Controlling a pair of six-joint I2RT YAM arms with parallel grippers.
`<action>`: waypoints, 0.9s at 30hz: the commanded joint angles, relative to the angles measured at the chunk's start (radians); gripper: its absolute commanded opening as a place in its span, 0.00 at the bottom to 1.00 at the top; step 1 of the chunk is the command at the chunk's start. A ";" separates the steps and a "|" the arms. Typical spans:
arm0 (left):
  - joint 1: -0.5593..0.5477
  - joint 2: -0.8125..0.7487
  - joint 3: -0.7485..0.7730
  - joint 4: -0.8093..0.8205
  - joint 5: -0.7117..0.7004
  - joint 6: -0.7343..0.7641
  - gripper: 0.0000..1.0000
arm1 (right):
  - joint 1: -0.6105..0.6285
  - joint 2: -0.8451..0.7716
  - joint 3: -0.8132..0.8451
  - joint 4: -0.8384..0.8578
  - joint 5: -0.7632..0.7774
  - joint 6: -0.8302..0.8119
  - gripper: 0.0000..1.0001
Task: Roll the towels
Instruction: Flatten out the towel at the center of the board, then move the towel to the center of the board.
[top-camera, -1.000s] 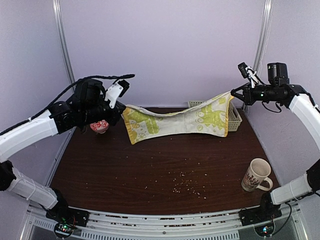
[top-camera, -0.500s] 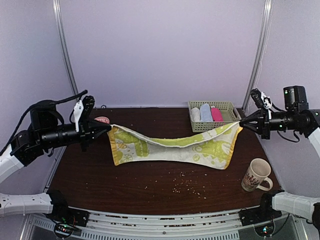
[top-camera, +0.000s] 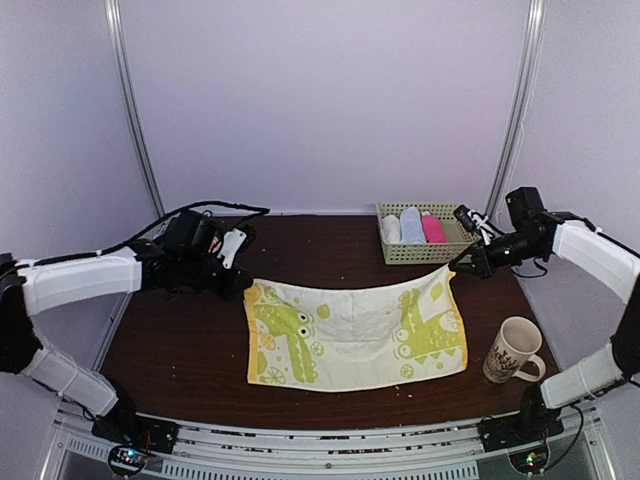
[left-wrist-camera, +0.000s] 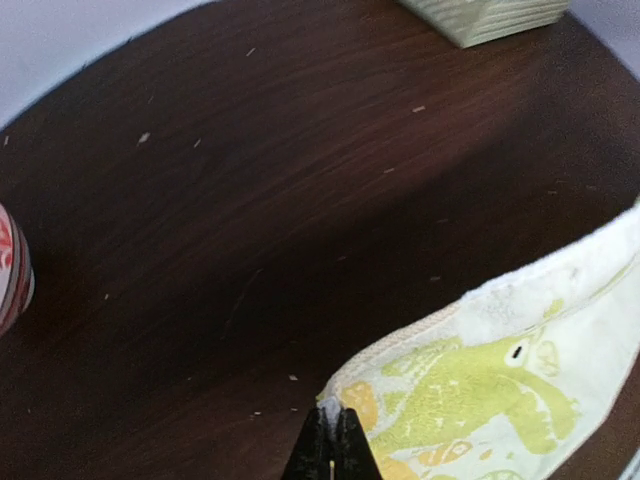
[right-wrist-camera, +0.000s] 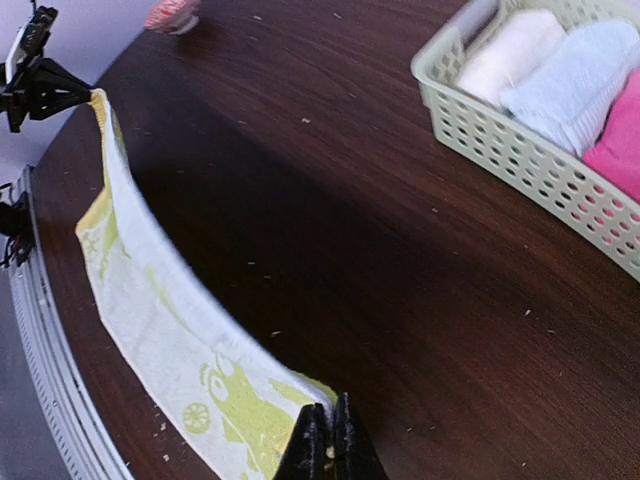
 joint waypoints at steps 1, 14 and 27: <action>0.100 0.195 0.065 0.107 -0.088 -0.113 0.00 | -0.003 0.272 0.110 0.127 0.156 0.068 0.00; 0.120 0.219 0.133 0.109 -0.072 -0.177 0.35 | -0.001 0.268 0.137 0.177 0.176 0.024 0.43; -0.078 0.208 0.074 -0.201 0.239 -0.133 0.00 | 0.284 0.234 -0.080 -0.062 0.445 -0.364 0.31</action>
